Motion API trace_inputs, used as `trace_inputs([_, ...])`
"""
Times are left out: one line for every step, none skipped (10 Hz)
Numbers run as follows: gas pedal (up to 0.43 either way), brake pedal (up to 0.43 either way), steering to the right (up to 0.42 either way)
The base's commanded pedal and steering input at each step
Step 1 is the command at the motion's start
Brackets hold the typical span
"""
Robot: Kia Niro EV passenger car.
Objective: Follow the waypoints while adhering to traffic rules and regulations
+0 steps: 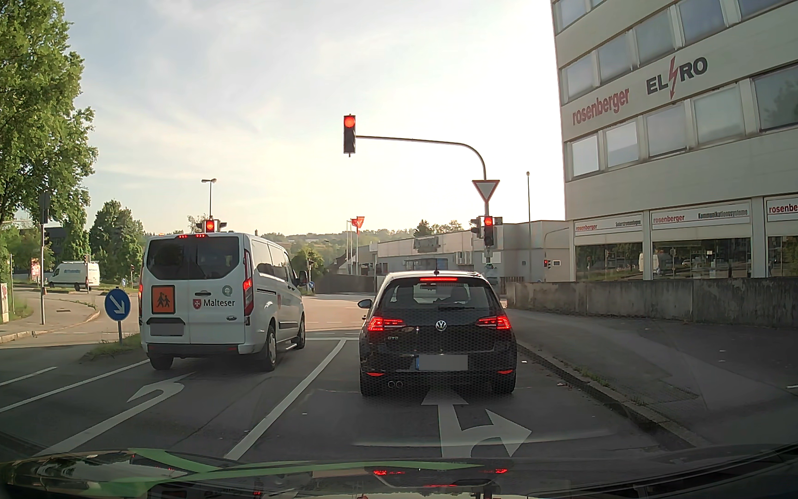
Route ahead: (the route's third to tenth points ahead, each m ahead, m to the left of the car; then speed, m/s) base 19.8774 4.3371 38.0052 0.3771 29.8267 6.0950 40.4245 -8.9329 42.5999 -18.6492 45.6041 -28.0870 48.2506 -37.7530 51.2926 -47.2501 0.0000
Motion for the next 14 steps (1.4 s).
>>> trace_inputs([0.0, 0.518, -0.021])
trace_inputs([0.0, 0.518, -0.021])
trace_inputs([0.0, 0.518, -0.021])
trace_inputs([0.0, 0.518, -0.021])
trace_inputs([0.0, 0.518, -0.021])
trace_inputs([0.0, 0.518, -0.021])
trace_inputs([0.0, 0.518, -0.021])
trace_inputs([0.0, 0.518, -0.021])
trace_inputs([0.0, 0.518, -0.021])
trace_inputs([0.0, 0.518, -0.021])
trace_inputs([0.0, 0.518, -0.021])
trace_inputs([0.0, 0.518, -0.021])
trace_inputs([0.0, 0.518, -0.021])
trace_inputs([0.0, 0.518, -0.021])
